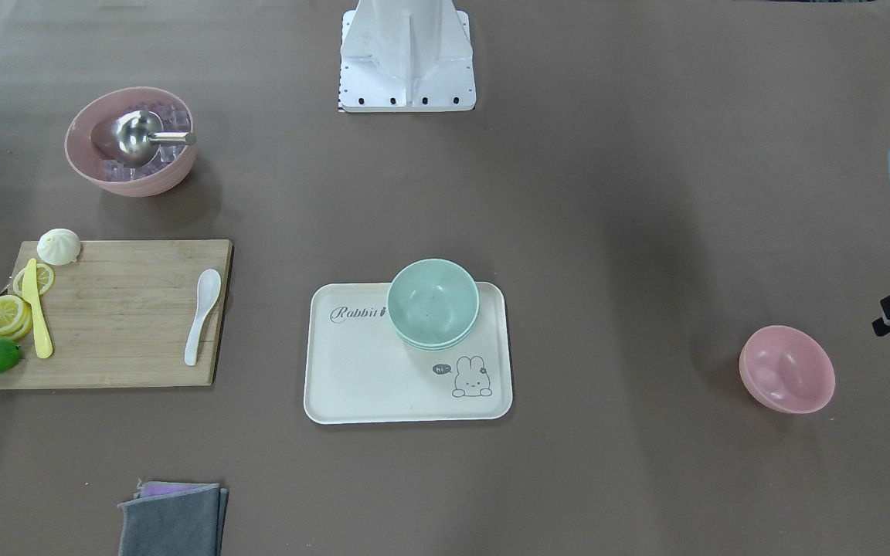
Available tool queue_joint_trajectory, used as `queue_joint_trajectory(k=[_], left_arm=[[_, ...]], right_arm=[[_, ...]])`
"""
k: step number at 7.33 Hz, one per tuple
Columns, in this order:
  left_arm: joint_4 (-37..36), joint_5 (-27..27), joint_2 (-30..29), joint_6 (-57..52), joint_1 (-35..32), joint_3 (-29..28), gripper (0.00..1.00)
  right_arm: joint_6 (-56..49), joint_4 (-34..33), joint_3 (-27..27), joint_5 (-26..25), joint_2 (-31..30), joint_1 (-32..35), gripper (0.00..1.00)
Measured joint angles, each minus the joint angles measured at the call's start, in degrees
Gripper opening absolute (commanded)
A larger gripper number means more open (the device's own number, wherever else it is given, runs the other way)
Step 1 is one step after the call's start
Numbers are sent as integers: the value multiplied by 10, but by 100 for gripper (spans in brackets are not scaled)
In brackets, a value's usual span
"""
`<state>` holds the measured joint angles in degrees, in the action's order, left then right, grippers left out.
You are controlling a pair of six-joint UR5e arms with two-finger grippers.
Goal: Stack pink bowl on green and place spoon
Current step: 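Move the left gripper down to the rim of the pink bowl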
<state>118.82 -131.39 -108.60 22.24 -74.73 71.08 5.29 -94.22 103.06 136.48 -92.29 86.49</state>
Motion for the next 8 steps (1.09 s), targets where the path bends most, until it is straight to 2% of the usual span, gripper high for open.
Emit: queue_joint_trajectory(k=[2,3,5,6,7,8], left_arm=[[28,67,-26,76,52,-28,97],[32,77,-29,94,64,-31,97],[34,84,-26,101,82,-33,84],[36,85,-24,101,90,-34,67],[37,85,-22,98,96,-34,55],[37,85,-19,95,100,-33,55]], right_arm=[[1,3,-1,1,1,-1,100],[1,3,-2,2,1,-1,100],[1,3,-3,3,2,-1,100],[2,3,-3,3,2,0,100],[2,3,-3,3,2,0,100],[2,3,-3,4,2,0,100]])
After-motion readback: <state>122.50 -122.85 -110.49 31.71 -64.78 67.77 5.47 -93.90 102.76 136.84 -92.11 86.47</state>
